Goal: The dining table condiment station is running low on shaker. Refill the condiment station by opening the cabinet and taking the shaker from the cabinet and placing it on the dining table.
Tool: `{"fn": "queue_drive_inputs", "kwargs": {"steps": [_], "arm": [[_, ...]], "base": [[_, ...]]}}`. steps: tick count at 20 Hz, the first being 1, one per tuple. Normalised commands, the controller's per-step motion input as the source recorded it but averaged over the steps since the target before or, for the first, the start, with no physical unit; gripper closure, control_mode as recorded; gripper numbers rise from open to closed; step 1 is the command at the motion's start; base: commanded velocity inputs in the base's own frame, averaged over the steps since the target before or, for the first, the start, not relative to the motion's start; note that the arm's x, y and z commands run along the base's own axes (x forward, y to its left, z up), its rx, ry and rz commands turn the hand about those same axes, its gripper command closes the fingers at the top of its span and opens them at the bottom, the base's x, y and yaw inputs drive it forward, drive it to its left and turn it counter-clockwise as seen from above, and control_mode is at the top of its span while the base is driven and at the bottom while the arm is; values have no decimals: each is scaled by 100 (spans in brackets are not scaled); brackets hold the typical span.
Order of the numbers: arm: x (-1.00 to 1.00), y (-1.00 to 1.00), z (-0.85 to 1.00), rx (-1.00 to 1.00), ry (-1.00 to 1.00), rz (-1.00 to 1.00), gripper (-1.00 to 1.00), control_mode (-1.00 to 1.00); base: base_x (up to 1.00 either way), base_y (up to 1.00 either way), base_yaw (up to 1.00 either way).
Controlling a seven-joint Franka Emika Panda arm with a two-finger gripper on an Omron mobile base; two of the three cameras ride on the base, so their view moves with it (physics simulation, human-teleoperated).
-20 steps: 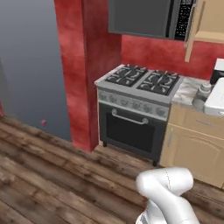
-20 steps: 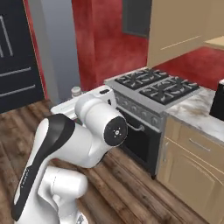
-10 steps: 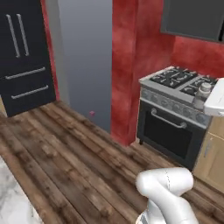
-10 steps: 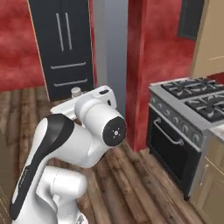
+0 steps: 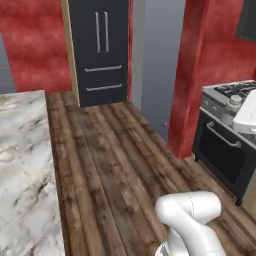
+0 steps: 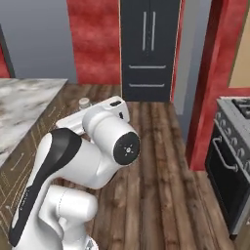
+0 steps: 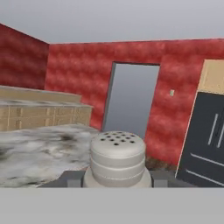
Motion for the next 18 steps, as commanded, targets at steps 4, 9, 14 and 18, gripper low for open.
{"fn": "queue_drive_inputs", "kwargs": {"steps": [4,9,14,18], "arm": [[0,0,0,0,0,0,100,100],[0,0,0,0,0,0,100,100],[0,0,0,0,0,0,100,100],[0,0,0,0,0,0,100,100]], "base": [[-80,-64,63],[-72,-34,61],[-58,-11,60],[-58,0,59]]}}
